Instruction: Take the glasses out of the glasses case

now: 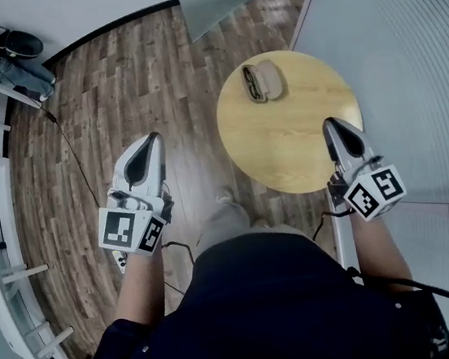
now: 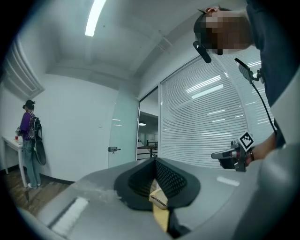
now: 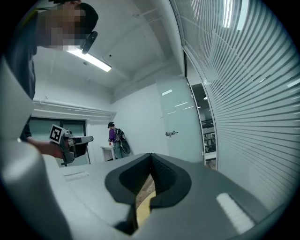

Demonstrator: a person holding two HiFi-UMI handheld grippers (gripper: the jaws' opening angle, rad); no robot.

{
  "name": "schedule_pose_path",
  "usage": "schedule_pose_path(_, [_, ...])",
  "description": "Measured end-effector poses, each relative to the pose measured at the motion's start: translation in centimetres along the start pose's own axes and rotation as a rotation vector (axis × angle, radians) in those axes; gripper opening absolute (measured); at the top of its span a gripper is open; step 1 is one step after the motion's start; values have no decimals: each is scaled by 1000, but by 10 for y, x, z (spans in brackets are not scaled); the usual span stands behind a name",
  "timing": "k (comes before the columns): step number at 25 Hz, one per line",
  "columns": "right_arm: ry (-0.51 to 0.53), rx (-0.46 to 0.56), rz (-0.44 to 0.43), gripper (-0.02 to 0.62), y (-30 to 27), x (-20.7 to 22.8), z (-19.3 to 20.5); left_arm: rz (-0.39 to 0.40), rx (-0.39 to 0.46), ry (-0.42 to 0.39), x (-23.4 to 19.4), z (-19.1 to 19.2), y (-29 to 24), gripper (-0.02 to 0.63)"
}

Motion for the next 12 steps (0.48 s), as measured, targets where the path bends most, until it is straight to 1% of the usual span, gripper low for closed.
schedule_pose_path(6, [-20, -28, 90, 6, -52, 13, 3, 107, -20, 18, -37, 8, -58, 5])
schedule_pose_path(9, [-22, -38, 120, 6, -75, 17, 6, 137, -36, 29, -58, 18, -82, 5])
schedule_pose_path(12, [-21, -39, 146, 6, -89, 23, 11, 169, -43, 18, -66, 25, -103, 5])
Point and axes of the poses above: the fingertips, and each gripper's own axes: y backward along the fingers, x to its right, z out of its underside, the point moved 1 cm from there along y, backward along the fingers, and after that the axes turned 3 degrees about -z, right-handed, at the moved point
